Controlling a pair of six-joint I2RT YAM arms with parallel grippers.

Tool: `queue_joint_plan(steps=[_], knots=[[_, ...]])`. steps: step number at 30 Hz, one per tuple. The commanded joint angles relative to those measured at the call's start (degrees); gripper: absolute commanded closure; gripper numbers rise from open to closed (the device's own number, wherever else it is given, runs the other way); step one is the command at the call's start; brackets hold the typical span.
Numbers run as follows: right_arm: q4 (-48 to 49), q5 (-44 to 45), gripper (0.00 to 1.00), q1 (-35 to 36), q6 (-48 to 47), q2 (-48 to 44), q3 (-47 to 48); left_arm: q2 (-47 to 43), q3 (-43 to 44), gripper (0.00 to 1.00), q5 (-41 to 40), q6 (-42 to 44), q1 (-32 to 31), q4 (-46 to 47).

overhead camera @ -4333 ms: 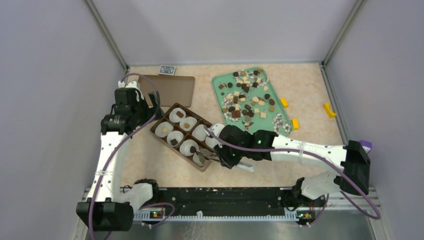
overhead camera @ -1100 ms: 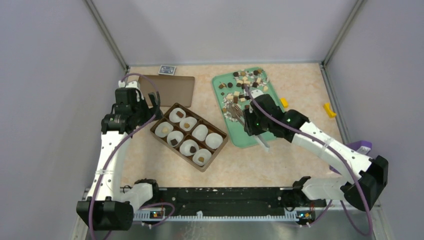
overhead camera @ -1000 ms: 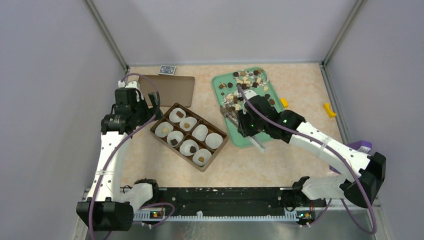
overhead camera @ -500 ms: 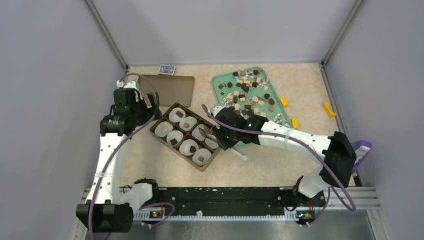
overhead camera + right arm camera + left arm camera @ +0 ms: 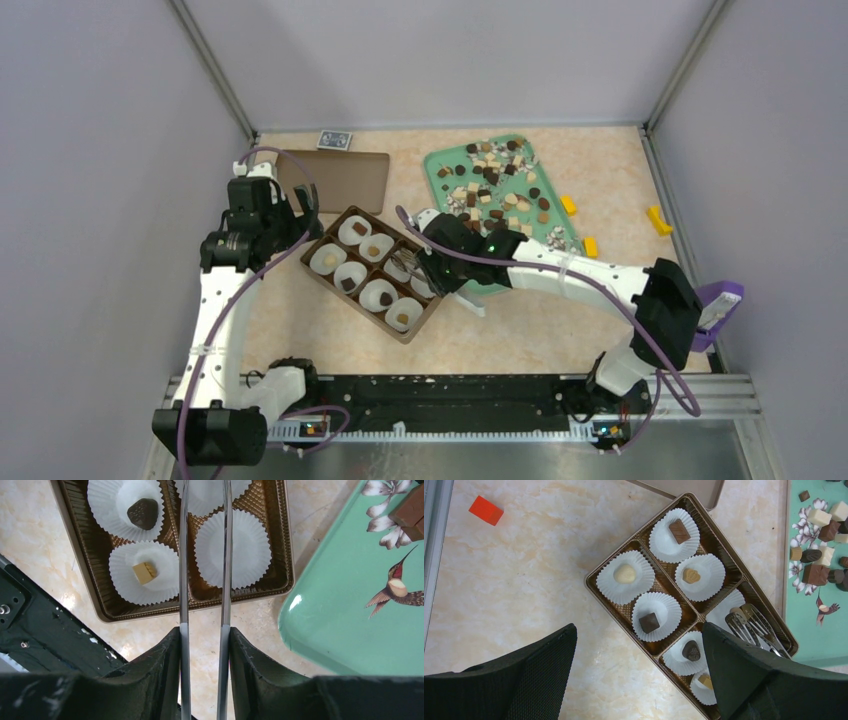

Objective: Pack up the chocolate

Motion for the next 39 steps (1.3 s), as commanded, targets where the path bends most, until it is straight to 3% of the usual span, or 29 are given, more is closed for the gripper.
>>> queue_joint_plan(steps=[1, 10, 17, 24, 32, 39], knots=[[2.81, 0.06, 0.63, 0.46, -0.88, -0.02, 3.59, -0.60, 0.39, 0.01, -0.23, 0.51, -0.16, 0.55], [2.51, 1.45, 0.63, 0.54, -0.88, -1.83, 3.43, -0.86, 0.60, 0.01, -0.28, 0.33, -0.16, 0.29], [2.36, 11.80, 0.68, -0.39, 0.45, -10.35, 2.02, -0.77, 1.24, 0.01, -0.25, 0.34, -0.16, 0.00], [-0.27, 16.67, 0.68, -9.59, 4.49, -20.59, -7.20, -0.23, 0.96, 0.01, 2.38, -0.61, -0.16, 1.19], [-6.50, 13.51, 0.68, -23.57, 4.84, -25.57, -16.91, 1.02, 0.41, 0.01, 5.22, -1.67, -0.16, 2.61], [-5.58, 15.29, 0.67, -25.90, 4.29, -25.96, -19.49, 1.18, 0.08, 0.01, 6.12, -1.96, -0.16, 2.84]])
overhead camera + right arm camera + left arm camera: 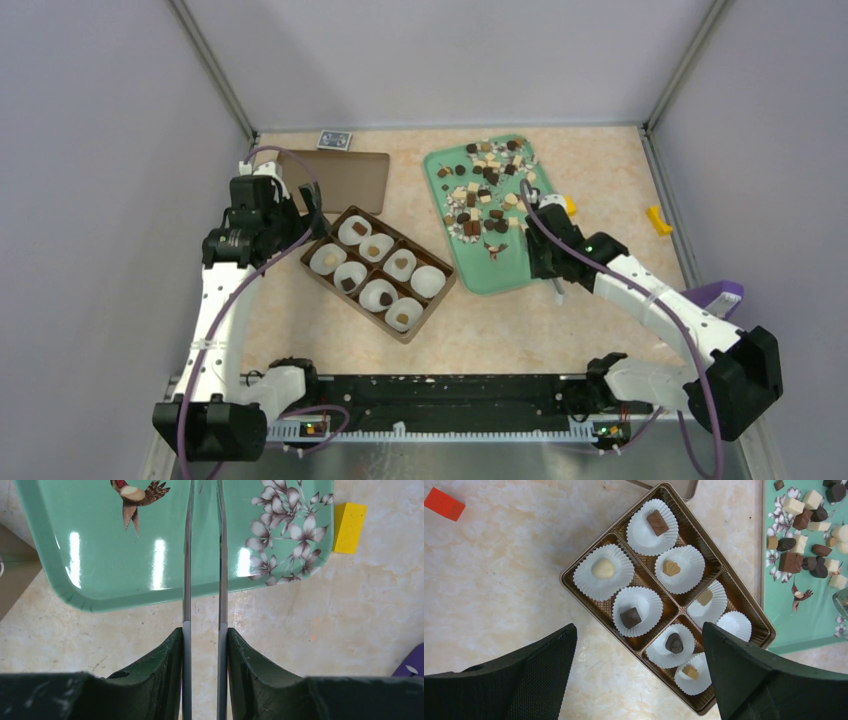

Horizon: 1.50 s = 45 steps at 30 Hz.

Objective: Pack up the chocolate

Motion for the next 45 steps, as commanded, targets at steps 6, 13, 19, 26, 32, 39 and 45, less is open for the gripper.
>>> queue_joint_plan(steps=[6, 13, 19, 26, 32, 39, 45], knots=[[2.81, 2.59, 0.61, -1.57, -0.69, -0.09, 0.45, -0.07, 0.01, 0.01, 0.43, -0.49, -0.16, 2.53], [5.01, 1.84, 0.55, -2.18, -1.63, 2.21, 0.04, 0.30, -0.06, 0.01, -0.41, -0.25, -0.17, 2.88], [7.66, 2.30, 0.55, -2.33, -2.18, 6.19, 0.87, 0.90, 0.46, 0.01, -0.55, -0.31, -0.16, 3.48], [8.82, 2.45, 0.63, -2.79, -3.07, 8.47, 2.21, 0.82, 1.31, 0.01, -1.73, 0.77, -0.16, 2.66], [6.04, 0.08, 0.82, -2.79, -4.01, 5.91, 4.81, -0.06, 0.74, 0.01, -2.40, 0.84, -0.16, 2.27], [1.17, -9.24, 0.88, 0.19, -6.15, -0.65, 8.47, 0.01, -0.33, 0.01, -2.24, -0.06, -0.17, 2.89], [-3.25, -8.08, 0.88, 14.21, -4.84, 0.03, 12.61, -0.36, 0.75, 0.01, -2.15, -1.09, -0.16, 3.01]])
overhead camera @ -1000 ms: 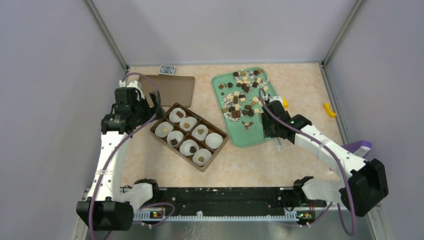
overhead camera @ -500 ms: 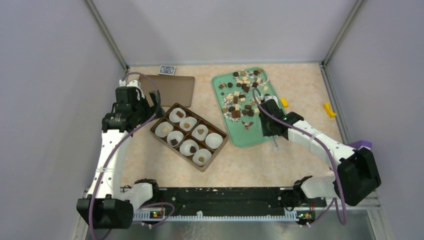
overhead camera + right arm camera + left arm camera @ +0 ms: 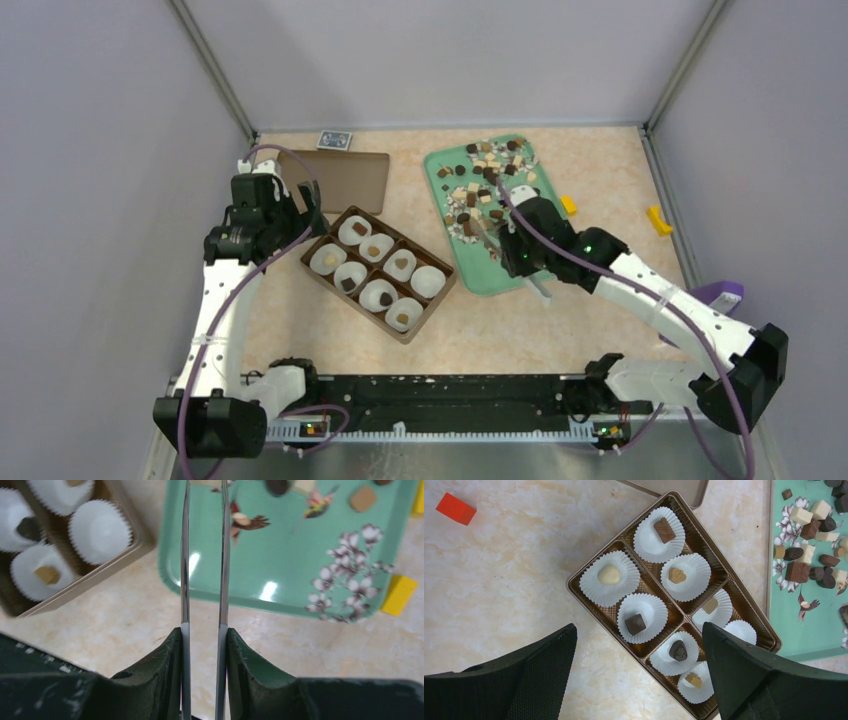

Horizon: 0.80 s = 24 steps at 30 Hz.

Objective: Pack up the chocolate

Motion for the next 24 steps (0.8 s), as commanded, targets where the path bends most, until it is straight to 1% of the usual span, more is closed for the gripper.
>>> queue_joint_plan(steps=[1, 4, 8, 11, 15, 20, 22, 24], knots=[[-1.75, -1.20, 0.88, 10.46, 0.10, 0.14, 4.83, -1.41, 0.72, 0.01, -0.41, -1.03, -0.16, 1.66], [1.63, -2.61, 0.88, 14.93, 0.65, 0.58, 3.97, -1.11, 0.46, 0.01, 0.20, -1.27, -0.16, 1.44], [3.68, -4.78, 0.85, 17.68, 0.43, 3.21, 3.30, -1.15, 1.08, 0.01, 0.60, -0.66, -0.16, 1.28], [2.43, -3.43, 0.85, 18.51, 0.39, 6.40, 4.67, -2.54, 1.47, 0.01, 0.69, 0.17, -0.16, 2.15], [5.27, -5.12, 0.82, 18.95, 0.54, 7.09, 3.23, -2.87, 1.87, 0.01, -0.45, 0.59, -0.16, 2.04], [6.47, -5.72, 0.79, 19.03, 0.55, 8.21, 2.36, -1.76, 0.54, 0.01, 0.03, 0.11, -0.16, 1.73], [6.80, -5.82, 0.76, 19.04, 0.72, 8.66, 2.08, -1.81, 0.01, 0.01, 0.19, 0.06, -0.16, 1.99], [6.54, -6.16, 0.71, 19.09, 0.74, 9.17, 1.98, -1.84, -0.09, 0.01, 0.24, 0.10, -0.16, 1.94]])
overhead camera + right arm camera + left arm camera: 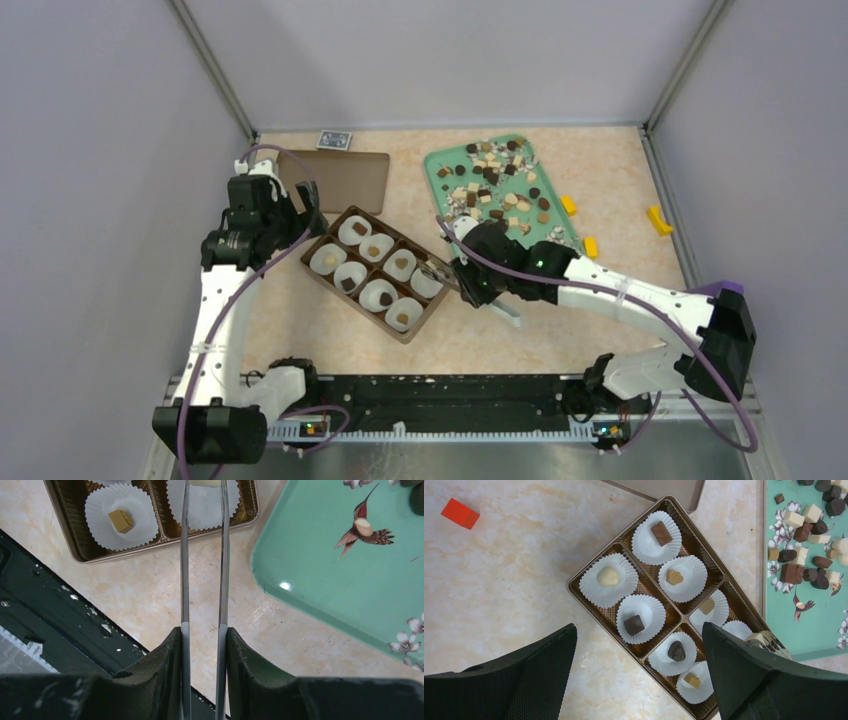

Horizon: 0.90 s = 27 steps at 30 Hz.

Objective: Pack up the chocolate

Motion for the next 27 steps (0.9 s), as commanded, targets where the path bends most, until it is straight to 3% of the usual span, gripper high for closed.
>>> queue_joint_plan(steps=[1, 7, 12, 14, 20, 23, 27], knots=[[3.21, -0.95, 0.69, 0.74, 0.48, 0.83, -0.10, -0.12, -0.12, 0.01, 0.13, 0.23, -0.16, 1.81], [2.47, -0.72, 0.61, 1.05, 0.41, 1.28, 0.09, 0.21, -0.11, 0.01, 0.25, 0.32, -0.16, 1.89], [2.36, 0.22, 0.61, 1.09, 1.29, 0.62, -0.34, 0.23, 0.29, 0.01, 0.49, 0.24, -0.16, 2.13], [2.57, 1.53, 0.64, 1.12, 1.48, -0.11, -0.04, 0.38, 0.36, 0.01, 0.76, 0.24, -0.17, 2.16], [3.17, 14.21, 0.86, 1.06, 5.33, -5.33, 0.83, 1.44, 1.36, 0.01, 1.98, -0.25, -0.16, 2.32], [3.24, 19.30, 0.87, 0.27, 5.43, -8.67, 0.38, 1.73, 1.60, 0.01, 2.22, -0.08, -0.16, 2.42], [-2.01, 25.01, 0.88, -10.50, 9.78, -12.43, -1.40, 1.36, 0.78, 0.01, 1.99, 0.30, -0.16, 2.24]])
